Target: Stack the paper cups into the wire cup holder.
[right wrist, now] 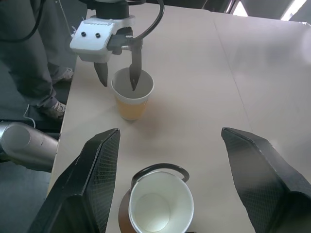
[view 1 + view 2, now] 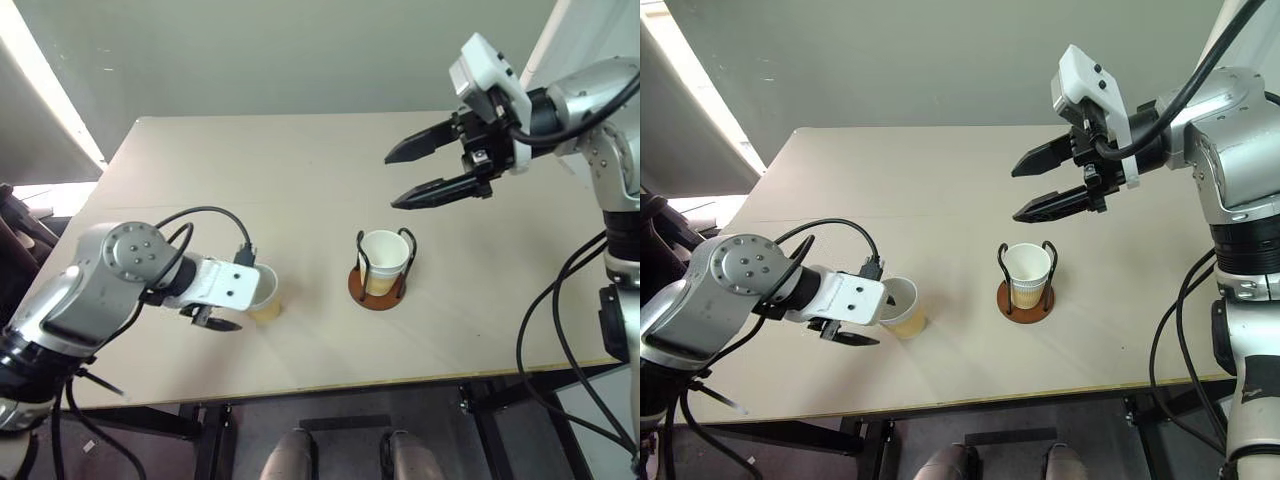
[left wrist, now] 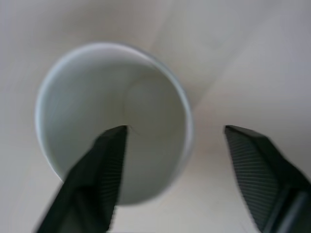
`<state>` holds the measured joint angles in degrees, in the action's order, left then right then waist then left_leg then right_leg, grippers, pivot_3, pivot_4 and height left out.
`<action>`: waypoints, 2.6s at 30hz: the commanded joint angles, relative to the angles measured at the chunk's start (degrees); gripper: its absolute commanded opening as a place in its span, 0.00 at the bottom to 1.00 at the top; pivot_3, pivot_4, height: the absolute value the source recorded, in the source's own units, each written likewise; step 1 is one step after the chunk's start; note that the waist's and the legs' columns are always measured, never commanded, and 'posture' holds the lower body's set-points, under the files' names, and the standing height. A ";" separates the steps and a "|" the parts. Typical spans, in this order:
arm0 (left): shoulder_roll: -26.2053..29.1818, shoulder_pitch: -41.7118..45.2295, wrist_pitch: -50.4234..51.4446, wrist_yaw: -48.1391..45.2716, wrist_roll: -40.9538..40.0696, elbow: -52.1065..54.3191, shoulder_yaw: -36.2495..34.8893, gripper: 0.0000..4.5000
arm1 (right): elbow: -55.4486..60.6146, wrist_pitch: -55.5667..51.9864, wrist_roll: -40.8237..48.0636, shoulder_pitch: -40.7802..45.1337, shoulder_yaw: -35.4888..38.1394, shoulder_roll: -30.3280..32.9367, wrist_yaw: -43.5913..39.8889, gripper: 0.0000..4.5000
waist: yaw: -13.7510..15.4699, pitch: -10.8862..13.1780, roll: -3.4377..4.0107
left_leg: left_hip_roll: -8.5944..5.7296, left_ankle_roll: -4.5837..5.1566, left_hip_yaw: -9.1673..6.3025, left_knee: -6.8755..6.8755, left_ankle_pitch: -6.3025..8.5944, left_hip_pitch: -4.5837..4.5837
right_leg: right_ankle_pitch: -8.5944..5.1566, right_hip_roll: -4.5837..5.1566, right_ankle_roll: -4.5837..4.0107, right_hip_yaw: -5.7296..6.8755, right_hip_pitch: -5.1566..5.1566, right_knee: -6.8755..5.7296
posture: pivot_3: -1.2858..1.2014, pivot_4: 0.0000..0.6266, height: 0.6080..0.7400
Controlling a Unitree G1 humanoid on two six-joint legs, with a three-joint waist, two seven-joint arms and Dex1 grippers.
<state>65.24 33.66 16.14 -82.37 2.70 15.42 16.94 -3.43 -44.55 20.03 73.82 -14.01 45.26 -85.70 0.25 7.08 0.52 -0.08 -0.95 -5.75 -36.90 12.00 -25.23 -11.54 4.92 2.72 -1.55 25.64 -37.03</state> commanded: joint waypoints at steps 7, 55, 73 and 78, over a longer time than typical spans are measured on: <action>0.79 4.08 1.83 -6.72 -4.47 -0.26 -2.10 0.01 | 2.58 -1.20 1.39 -1.01 1.08 1.54 -0.33 0.77 | 0.00 0.00 -0.01 | -0.01 0.01 0.00 -0.03 0.00 -0.01 | 0.00 0.00 0.01 0.00 -0.03 0.01 | 0.52 0.24 1.00; -32.38 64.18 -17.24 -10.13 -21.67 -53.68 27.72 0.01 | 16.01 -8.25 6.47 -16.75 9.86 20.62 4.44 0.77 | 1.07 0.03 -0.02 | -0.19 0.32 0.27 -1.28 0.14 -1.15 | 0.76 0.22 2.15 -0.15 -0.11 1.15 | 0.52 0.24 1.00; -33.64 62.55 -16.89 -10.13 -25.36 -48.92 31.89 0.01 | 16.88 -9.00 8.30 -20.66 13.67 24.47 8.46 0.77 | 1.53 0.03 0.03 | -0.23 0.36 0.47 -1.39 0.17 -1.15 | 0.81 0.19 2.57 -0.19 -0.13 1.12 | 0.52 0.24 1.00; -33.56 61.85 -17.81 -10.13 -24.15 -49.01 32.26 0.01 | 17.05 -9.21 9.00 -21.10 14.24 25.02 9.29 0.77 | 1.50 0.03 0.03 | -0.20 0.36 0.44 -1.47 0.17 -1.14 | 0.83 0.21 2.61 -0.23 -0.14 1.08 | 0.52 0.24 1.00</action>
<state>30.93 94.92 -0.98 -90.58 -21.30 -34.53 49.94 12.25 -53.64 27.99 52.26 -2.95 68.83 -76.89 1.76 7.11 0.55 -0.28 -0.59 -5.32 -38.40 12.16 -26.37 -10.69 5.13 5.34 -1.77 25.49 -35.94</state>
